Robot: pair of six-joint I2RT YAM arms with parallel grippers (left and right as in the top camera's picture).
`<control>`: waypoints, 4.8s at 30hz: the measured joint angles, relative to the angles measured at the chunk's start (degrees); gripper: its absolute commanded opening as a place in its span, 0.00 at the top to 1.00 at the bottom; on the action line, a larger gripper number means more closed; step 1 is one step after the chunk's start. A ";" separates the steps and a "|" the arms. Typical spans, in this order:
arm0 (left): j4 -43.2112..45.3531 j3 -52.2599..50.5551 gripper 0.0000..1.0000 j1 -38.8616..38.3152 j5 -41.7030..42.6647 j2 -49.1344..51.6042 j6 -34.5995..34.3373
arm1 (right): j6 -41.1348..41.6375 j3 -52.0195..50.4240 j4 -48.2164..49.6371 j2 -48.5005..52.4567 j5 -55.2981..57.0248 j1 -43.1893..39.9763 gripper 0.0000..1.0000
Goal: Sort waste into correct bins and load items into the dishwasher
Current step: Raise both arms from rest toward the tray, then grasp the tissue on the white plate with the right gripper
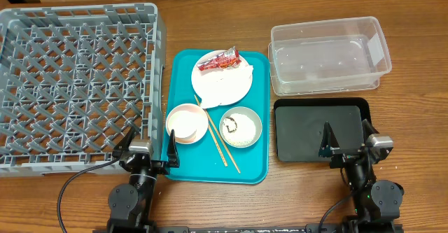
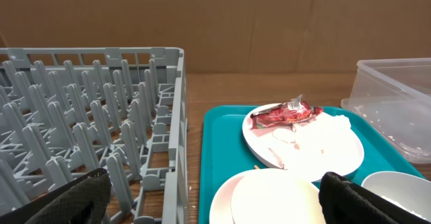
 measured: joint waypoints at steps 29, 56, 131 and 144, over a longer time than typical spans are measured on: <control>0.02 0.00 0.00 0.00 0.00 0.00 0.00 | 0.00 0.00 -0.02 0.00 0.04 0.00 0.00; -0.04 0.00 0.00 0.00 0.00 0.00 -1.16 | 1.27 0.00 -0.02 0.02 -0.07 0.00 0.00; -64.32 59.14 0.00 19.26 6.86 59.17 -5.79 | 5.99 91.60 -30.47 118.03 2.34 34.10 0.00; -64.52 59.14 0.00 19.26 6.86 59.17 -5.79 | 5.84 91.62 -34.01 124.32 2.86 34.07 0.47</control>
